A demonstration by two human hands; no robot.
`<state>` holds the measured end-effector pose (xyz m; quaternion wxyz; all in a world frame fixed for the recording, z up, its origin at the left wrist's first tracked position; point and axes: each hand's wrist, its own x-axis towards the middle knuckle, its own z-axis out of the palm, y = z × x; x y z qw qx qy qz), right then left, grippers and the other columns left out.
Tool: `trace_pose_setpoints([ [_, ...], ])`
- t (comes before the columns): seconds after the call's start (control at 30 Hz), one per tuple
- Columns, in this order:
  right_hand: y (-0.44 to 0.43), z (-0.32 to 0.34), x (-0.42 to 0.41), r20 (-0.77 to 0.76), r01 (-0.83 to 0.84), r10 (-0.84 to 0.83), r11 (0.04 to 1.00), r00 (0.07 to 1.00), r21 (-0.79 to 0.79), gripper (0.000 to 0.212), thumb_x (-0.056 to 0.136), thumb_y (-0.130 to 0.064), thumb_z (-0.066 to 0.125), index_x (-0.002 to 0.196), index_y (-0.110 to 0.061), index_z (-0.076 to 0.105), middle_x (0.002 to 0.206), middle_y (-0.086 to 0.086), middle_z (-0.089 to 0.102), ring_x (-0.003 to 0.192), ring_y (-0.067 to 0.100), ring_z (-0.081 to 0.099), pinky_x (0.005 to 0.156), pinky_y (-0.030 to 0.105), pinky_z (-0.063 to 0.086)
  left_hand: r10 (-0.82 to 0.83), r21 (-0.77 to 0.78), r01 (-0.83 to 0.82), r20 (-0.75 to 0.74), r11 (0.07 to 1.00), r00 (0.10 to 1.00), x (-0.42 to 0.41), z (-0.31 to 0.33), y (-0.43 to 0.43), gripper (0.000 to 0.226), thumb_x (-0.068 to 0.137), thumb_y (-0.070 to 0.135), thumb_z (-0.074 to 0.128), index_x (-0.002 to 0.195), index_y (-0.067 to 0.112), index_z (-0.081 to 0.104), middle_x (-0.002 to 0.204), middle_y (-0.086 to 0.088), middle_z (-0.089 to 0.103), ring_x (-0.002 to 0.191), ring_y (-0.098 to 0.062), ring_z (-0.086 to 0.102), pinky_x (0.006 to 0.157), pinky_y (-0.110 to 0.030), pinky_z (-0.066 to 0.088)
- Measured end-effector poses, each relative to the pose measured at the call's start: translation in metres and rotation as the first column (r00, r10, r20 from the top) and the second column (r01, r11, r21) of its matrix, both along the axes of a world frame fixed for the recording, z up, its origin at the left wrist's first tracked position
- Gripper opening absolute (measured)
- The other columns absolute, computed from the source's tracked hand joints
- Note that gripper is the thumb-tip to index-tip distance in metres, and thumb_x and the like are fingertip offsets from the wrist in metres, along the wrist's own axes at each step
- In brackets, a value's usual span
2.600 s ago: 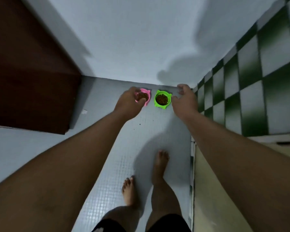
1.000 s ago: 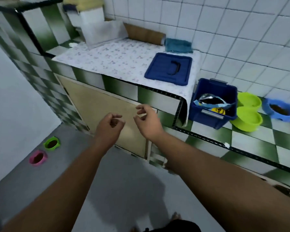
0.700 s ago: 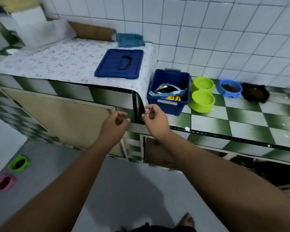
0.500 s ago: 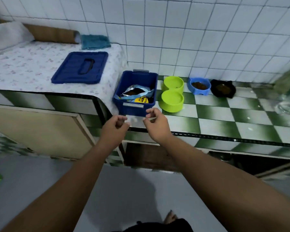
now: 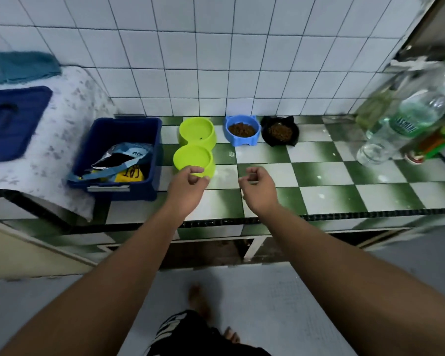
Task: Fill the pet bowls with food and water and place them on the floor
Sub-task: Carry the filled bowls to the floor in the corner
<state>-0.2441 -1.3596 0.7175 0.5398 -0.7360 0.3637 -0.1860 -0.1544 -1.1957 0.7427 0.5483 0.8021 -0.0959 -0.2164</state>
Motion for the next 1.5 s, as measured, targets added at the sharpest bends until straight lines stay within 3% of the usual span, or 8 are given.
trace_pose_setpoints([
  [0.33,-0.131,0.000,0.019,-0.082,0.205,-0.204,0.979,0.976,0.005,0.029,0.088,-0.022,0.069,0.113,-0.017,0.056,0.085,-0.003,0.059,0.075,0.022,0.060,0.083,0.050,0.059,-0.138,0.045,0.141,-0.057,0.989,0.989,0.062,-0.033,-0.135,0.028,0.092,0.029,0.071,0.118,0.025,0.060,0.107,-0.002,0.066,0.095,-0.022,0.065,0.094,-0.043,0.056],
  [0.47,-0.176,-0.002,0.032,-0.115,0.296,-0.292,0.955,0.950,0.019,0.026,0.087,-0.022,0.070,0.110,-0.016,0.058,0.086,0.002,0.064,0.074,0.022,0.061,0.079,0.043,0.059,-0.099,0.071,0.103,-0.063,0.992,0.993,0.090,-0.040,-0.174,0.041,0.094,0.020,0.068,0.132,0.014,0.055,0.097,0.006,0.062,0.081,-0.011,0.060,0.072,-0.027,0.049],
  [0.63,-0.225,-0.014,0.066,-0.131,0.274,-0.267,0.961,0.955,0.037,0.033,0.086,-0.021,0.071,0.116,-0.012,0.058,0.084,-0.003,0.062,0.083,0.022,0.064,0.085,0.040,0.056,-0.052,0.144,0.062,-0.076,0.988,0.996,0.122,-0.052,-0.208,0.063,0.094,0.027,0.067,0.150,0.016,0.040,0.132,-0.003,0.055,0.111,-0.021,0.056,0.090,-0.032,0.045],
  [0.77,-0.264,-0.023,0.086,-0.243,0.220,-0.213,0.975,0.946,0.003,0.049,0.087,-0.020,0.071,0.131,-0.006,0.054,0.108,0.006,0.064,0.099,0.023,0.063,0.095,0.036,0.053,0.018,0.176,-0.001,-0.092,0.984,0.996,0.136,-0.058,-0.232,0.056,0.097,0.019,0.066,0.147,0.012,0.043,0.123,0.001,0.050,0.108,-0.018,0.052,0.088,-0.030,0.040],
  [0.97,-0.311,-0.045,0.106,-0.428,0.150,-0.132,0.989,0.894,0.006,0.069,0.084,-0.008,0.072,0.146,-0.004,0.041,0.144,0.017,0.047,0.123,0.035,0.055,0.083,0.030,0.049,0.148,0.206,-0.122,-0.118,0.971,0.982,0.155,-0.072,-0.265,0.063,0.093,0.017,0.067,0.148,0.010,0.038,0.128,-0.002,0.052,0.111,-0.022,0.055,0.089,-0.031,0.043],
  [1.13,-0.331,-0.053,0.123,-0.498,0.138,-0.066,0.984,0.865,0.109,0.052,0.080,-0.023,0.077,0.124,-0.003,0.056,0.118,0.016,0.062,0.100,0.034,0.065,0.076,0.038,0.059,0.208,0.273,-0.166,-0.131,0.948,0.969,0.170,-0.077,-0.280,0.072,0.094,0.024,0.067,0.154,0.008,0.032,0.148,-0.018,0.048,0.127,-0.035,0.055,0.094,-0.038,0.046],
  [1.23,-0.332,-0.057,0.129,-0.468,0.156,-0.079,0.980,0.880,0.127,0.057,0.076,-0.026,0.076,0.127,-0.012,0.056,0.119,0.012,0.061,0.102,0.033,0.064,0.085,0.045,0.061,0.207,0.288,-0.169,-0.106,0.943,0.973,0.177,-0.080,-0.282,0.053,0.092,0.026,0.068,0.140,0.011,0.051,0.132,-0.014,0.057,0.109,-0.030,0.062,0.085,-0.034,0.049],
  [1.5,-0.339,-0.064,0.121,-0.380,0.186,-0.150,0.981,0.913,0.060,0.020,0.094,-0.018,0.059,0.111,-0.015,0.049,0.098,0.008,0.057,0.088,0.027,0.060,0.071,0.033,0.053,0.209,0.214,-0.193,-0.055,0.958,0.976,0.177,-0.087,-0.282,0.042,0.101,0.013,0.059,0.139,0.019,0.044,0.109,-0.010,0.058,0.099,-0.025,0.058,0.088,-0.038,0.053],
])
